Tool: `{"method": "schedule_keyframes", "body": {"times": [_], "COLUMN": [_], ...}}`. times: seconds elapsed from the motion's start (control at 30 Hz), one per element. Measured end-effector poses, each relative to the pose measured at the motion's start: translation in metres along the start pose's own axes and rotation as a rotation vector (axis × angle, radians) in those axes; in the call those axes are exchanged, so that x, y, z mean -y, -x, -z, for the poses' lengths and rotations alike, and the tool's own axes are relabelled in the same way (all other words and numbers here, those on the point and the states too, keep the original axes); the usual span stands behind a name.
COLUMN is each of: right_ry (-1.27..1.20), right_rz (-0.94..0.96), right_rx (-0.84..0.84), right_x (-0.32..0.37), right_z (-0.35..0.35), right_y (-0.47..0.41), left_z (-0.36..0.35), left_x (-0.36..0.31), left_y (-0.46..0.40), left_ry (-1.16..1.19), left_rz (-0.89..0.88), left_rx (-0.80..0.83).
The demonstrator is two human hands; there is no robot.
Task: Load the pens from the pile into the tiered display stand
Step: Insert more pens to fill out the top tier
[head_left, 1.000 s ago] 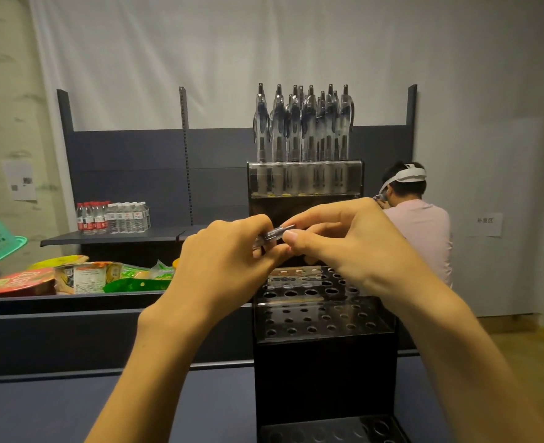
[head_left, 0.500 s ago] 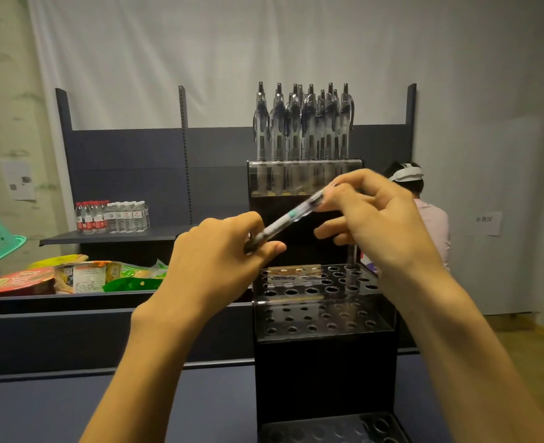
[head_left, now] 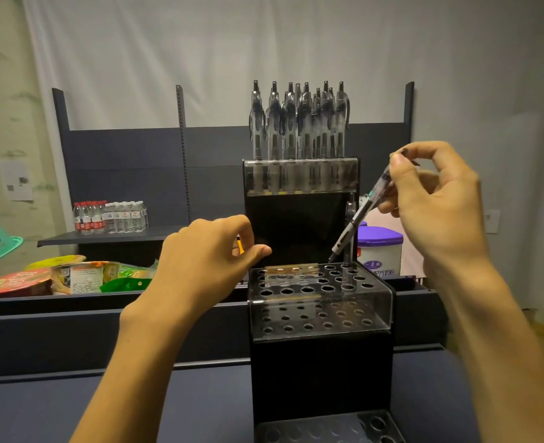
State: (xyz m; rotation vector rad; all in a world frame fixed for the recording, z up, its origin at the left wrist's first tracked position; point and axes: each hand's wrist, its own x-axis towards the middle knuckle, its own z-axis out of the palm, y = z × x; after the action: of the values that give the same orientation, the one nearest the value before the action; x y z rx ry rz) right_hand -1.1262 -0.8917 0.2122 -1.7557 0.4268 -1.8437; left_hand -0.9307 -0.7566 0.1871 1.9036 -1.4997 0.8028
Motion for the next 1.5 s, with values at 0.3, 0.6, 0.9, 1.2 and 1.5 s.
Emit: {"method": "schedule_keyframes", "body": {"times": [0.3, 0.6, 0.9, 1.2, 1.5], "right_ry": [0.191, 0.382, 0.476, 0.573, 0.586], "right_rz": [0.096, 0.162, 0.227, 0.285, 0.384], "right_rx": [0.095, 0.119, 0.066, 0.115, 0.171], "right_x": [-0.002, -0.001, -0.002, -0.008, 0.003], "right_z": [-0.012, -0.033, -0.031, -0.033, -0.038], "right_y": [0.006, 0.021, 0.021, 0.021, 0.026], "left_z": [0.001, 0.003, 0.003, 0.0, 0.005], "left_x": [0.0, 0.006, 0.008, 0.009, 0.003], "left_y": [0.001, 0.0, 0.001, 0.001, 0.015], "left_ry": [-0.003, -0.033, -0.011, -0.024, -0.107], "left_rz": [0.003, -0.005, -0.008, -0.014, 0.047], "left_rx": [-0.001, 0.023, 0.041, 0.062, 0.016]}}
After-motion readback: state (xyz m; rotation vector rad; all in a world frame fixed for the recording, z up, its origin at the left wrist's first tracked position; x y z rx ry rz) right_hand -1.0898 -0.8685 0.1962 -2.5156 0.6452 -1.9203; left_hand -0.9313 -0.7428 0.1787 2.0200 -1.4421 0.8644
